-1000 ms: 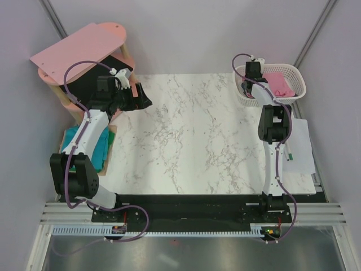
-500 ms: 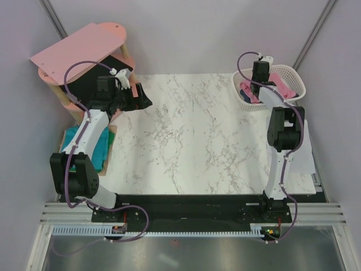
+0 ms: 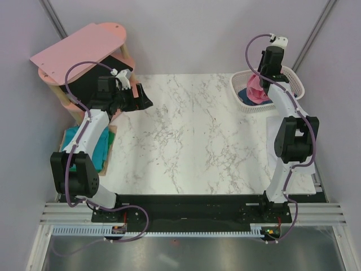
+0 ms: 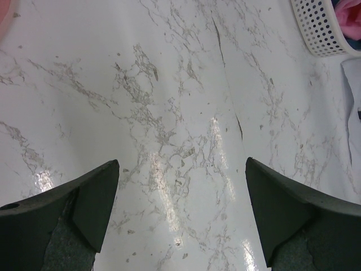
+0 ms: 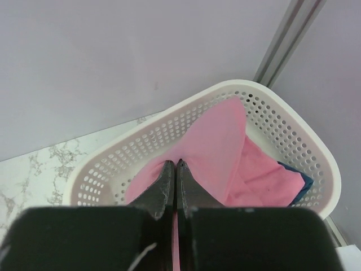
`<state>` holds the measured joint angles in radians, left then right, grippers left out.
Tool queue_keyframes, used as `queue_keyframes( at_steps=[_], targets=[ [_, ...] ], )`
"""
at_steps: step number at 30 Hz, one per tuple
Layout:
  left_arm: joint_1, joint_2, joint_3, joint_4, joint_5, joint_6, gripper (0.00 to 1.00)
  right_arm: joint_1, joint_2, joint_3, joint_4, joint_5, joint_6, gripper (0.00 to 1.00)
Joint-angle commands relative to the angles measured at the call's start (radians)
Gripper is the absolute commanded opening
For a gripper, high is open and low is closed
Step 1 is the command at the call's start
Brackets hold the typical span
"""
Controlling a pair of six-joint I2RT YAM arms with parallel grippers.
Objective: Fold and stack the t-shirts
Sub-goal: Grab crumpled tshirt from bin with the right arm, then move the tshirt to the center of the board
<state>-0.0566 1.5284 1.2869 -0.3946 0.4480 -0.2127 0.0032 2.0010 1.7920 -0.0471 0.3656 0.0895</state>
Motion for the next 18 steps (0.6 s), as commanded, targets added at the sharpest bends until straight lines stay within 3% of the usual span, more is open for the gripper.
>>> queue_keyframes(
  at_steps=[1,7,13,18],
  targets=[
    [-0.005,0.003,0.012,0.022,0.024,-0.007,1.0,0.024,-0.162,-0.02,0.11,-0.076,-0.016,0.0],
    [-0.009,0.004,0.011,0.026,0.027,-0.005,1.0,0.122,-0.283,0.067,0.064,-0.099,-0.082,0.0],
    [-0.014,0.006,0.009,0.025,0.029,-0.005,1.0,0.204,-0.349,0.164,-0.056,-0.218,-0.021,0.0],
    [-0.02,0.007,0.008,0.026,0.028,-0.004,1.0,0.297,-0.39,0.098,-0.091,-0.306,0.032,0.0]
  ],
)
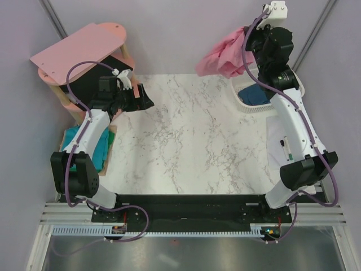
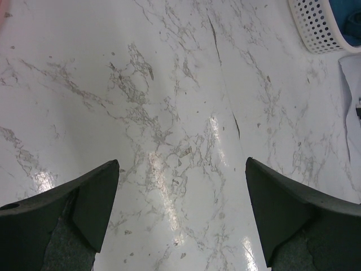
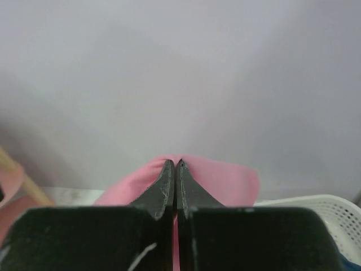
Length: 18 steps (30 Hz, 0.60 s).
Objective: Fold and stack the t-shirts
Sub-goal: Move the tshirt to the center of the board
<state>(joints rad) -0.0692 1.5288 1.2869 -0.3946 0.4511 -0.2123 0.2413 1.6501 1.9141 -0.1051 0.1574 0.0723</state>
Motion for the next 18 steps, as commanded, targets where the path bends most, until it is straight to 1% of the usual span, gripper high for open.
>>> queue_keyframes(
  at_steps=[1,4,7,9,10,12,13,14,15,17,18],
  targets=[
    [-0.007,0.007,0.008,0.026,0.024,-0.004,1.0,0.075,-0.052,-0.044,-0.034,-0.107,0.056,0.0],
    [-0.011,0.008,0.008,0.026,0.024,-0.002,1.0,0.144,-0.061,-0.142,-0.039,-0.131,0.066,0.0],
    [-0.012,0.014,0.009,0.025,0.027,-0.004,1.0,0.216,-0.052,-0.298,-0.03,-0.124,0.072,0.0],
    [-0.012,0.014,0.009,0.025,0.026,-0.004,1.0,0.275,-0.033,-0.357,-0.022,-0.101,0.07,0.0],
    [-0.012,0.017,0.009,0.025,0.026,-0.004,1.0,0.292,-0.004,-0.412,-0.021,-0.091,0.069,0.0],
    [-0.012,0.017,0.009,0.025,0.026,-0.004,1.0,0.332,0.034,-0.463,0.004,-0.05,0.072,0.0],
    [-0.012,0.016,0.009,0.025,0.026,-0.004,1.0,0.34,0.08,-0.505,0.018,-0.038,0.072,0.0],
    [-0.012,0.014,0.008,0.025,0.024,-0.004,1.0,0.348,0.109,-0.515,0.022,-0.023,0.073,0.01],
    [-0.012,0.014,0.008,0.025,0.024,-0.004,1.0,0.355,0.14,-0.52,0.022,0.025,0.076,0.05],
    [-0.012,0.017,0.008,0.025,0.023,-0.004,1.0,0.358,0.236,-0.506,0.013,0.059,0.078,0.18],
    [-0.012,0.016,0.008,0.025,0.023,-0.004,1.0,0.36,0.264,-0.497,-0.001,0.088,0.081,0.33]
  ],
)
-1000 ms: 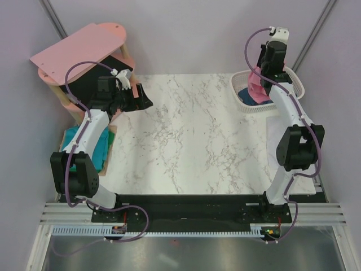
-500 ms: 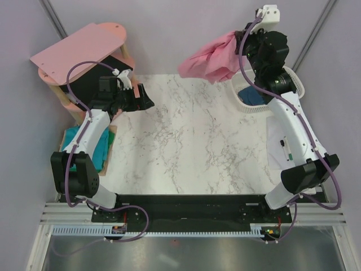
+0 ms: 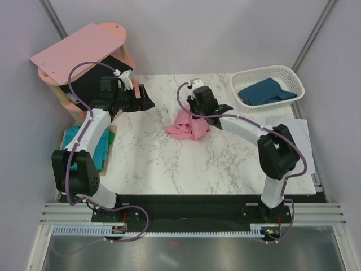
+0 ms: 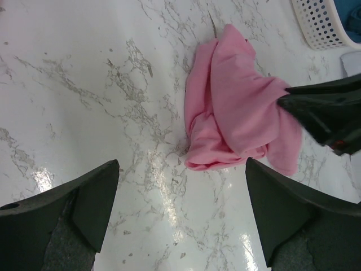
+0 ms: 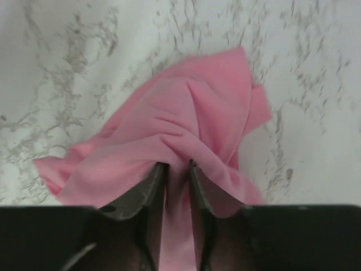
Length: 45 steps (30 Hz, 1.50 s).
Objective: Fold and stack the t-shirts
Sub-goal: Move the tshirt to the center of the board, then flatten out the tshirt
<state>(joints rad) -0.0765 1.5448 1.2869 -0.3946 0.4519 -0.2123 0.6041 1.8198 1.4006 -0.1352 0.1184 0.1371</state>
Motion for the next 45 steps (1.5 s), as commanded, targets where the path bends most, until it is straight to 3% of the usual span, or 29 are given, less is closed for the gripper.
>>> queue_keyframes(
  at_steps=[1,2,3,5,13,14,16,17,18,32,45],
  targets=[
    [-0.005,0.0,0.008,0.025,0.022,-0.002,1.0,-0.003,0.145,0.04,0.02,0.166,0.016,0.4],
    [-0.006,0.0,0.006,0.025,0.018,-0.001,1.0,-0.004,0.163,0.05,0.011,0.188,0.01,0.48],
    [-0.006,-0.002,0.006,0.025,0.016,0.001,1.0,-0.003,0.182,0.058,-0.001,0.207,0.007,0.67],
    [-0.006,0.0,0.006,0.025,0.011,0.002,1.0,-0.003,0.177,0.061,0.002,0.253,-0.007,0.95],
    [-0.006,0.001,0.008,0.023,0.016,0.001,1.0,-0.081,0.171,0.19,-0.003,0.351,-0.068,0.98],
    [-0.006,0.001,0.008,0.025,0.018,0.001,1.0,-0.099,0.182,0.208,-0.006,0.348,-0.065,0.94],
    [-0.006,0.001,0.008,0.023,0.018,0.001,1.0,-0.15,0.217,0.262,-0.012,0.336,-0.059,0.46],
    [-0.006,0.0,0.006,0.023,0.018,0.001,1.0,-0.167,0.232,0.282,-0.023,0.334,-0.053,0.29],
    [-0.006,0.001,0.008,0.023,0.019,0.001,1.0,-0.193,0.265,0.303,-0.032,0.323,-0.051,0.02],
    [-0.009,0.012,0.008,0.022,0.021,-0.001,1.0,-0.331,0.473,0.472,-0.122,0.264,-0.047,0.0],
    [-0.014,0.012,0.009,0.016,-0.001,0.008,1.0,-0.455,0.602,0.638,-0.164,0.36,-0.027,0.0]
  ],
)
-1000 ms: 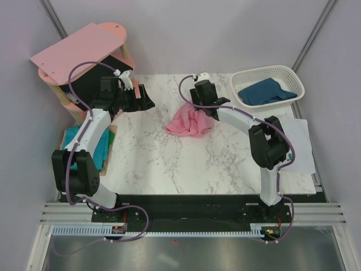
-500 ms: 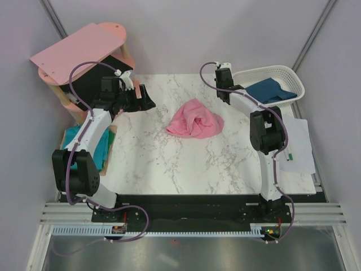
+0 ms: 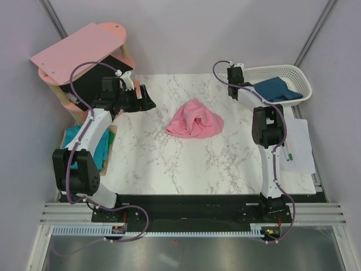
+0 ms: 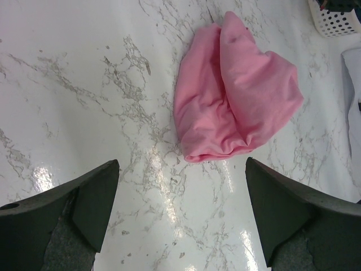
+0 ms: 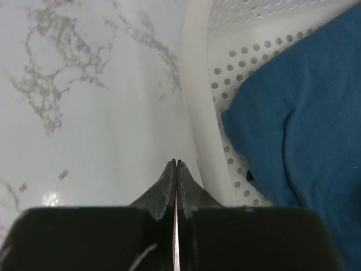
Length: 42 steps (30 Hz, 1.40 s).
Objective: Fold and stack the t-shirts
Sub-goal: Flatten out the tshirt
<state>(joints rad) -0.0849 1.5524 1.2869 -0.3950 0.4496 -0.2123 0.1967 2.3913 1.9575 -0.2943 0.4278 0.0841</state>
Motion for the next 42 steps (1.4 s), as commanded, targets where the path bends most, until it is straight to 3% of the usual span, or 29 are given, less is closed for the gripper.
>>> queue_keyframes(
  at_steps=[1,6,10,13,14,16,17,19,23,27,31,36,42],
  targets=[
    [-0.007,0.006,0.009,0.016,0.003,0.008,1.0,-0.055,0.037,0.09,-0.003,0.048,0.028,0.0],
    [-0.009,0.009,0.009,0.016,0.0,0.011,1.0,-0.085,0.072,0.147,0.004,-0.015,0.02,0.0],
    [-0.01,0.011,0.009,0.016,-0.002,0.014,1.0,-0.085,0.033,0.103,0.049,-0.183,0.029,0.05],
    [-0.024,0.0,0.009,0.016,0.004,0.024,1.0,-0.065,-0.102,-0.073,0.154,-0.242,0.045,0.35],
    [-0.032,-0.008,0.011,0.018,0.009,0.028,1.0,-0.057,-0.195,-0.13,0.19,-0.253,0.048,0.51],
    [-0.068,-0.02,0.006,0.024,0.018,0.044,1.0,-0.037,-0.288,-0.279,0.251,-0.258,0.049,0.72],
    [-0.085,-0.035,0.006,0.025,0.017,0.053,1.0,-0.014,-0.367,-0.317,0.257,-0.245,0.048,0.87],
    [-0.159,-0.051,-0.003,0.022,-0.041,0.077,0.98,0.009,-0.444,-0.412,0.259,-0.239,0.045,0.98],
    [-0.291,-0.048,0.015,-0.021,-0.185,0.103,0.91,0.043,-0.614,-0.573,0.242,-0.271,0.126,0.98],
    [-0.367,0.0,0.0,-0.048,-0.294,0.021,0.89,0.046,-0.688,-0.692,0.189,-0.351,0.231,0.98],
    [-0.385,0.009,-0.098,0.005,-0.313,-0.047,0.9,0.047,-0.773,-0.847,0.196,-0.423,0.345,0.98],
    [-0.397,-0.017,-0.222,0.093,-0.339,-0.097,0.95,0.05,-0.84,-1.074,0.338,-0.53,0.454,0.93],
    [-0.429,0.014,-0.224,0.099,-0.356,-0.108,0.95,0.105,-0.813,-1.194,0.466,-0.566,0.554,0.91]
  ],
)
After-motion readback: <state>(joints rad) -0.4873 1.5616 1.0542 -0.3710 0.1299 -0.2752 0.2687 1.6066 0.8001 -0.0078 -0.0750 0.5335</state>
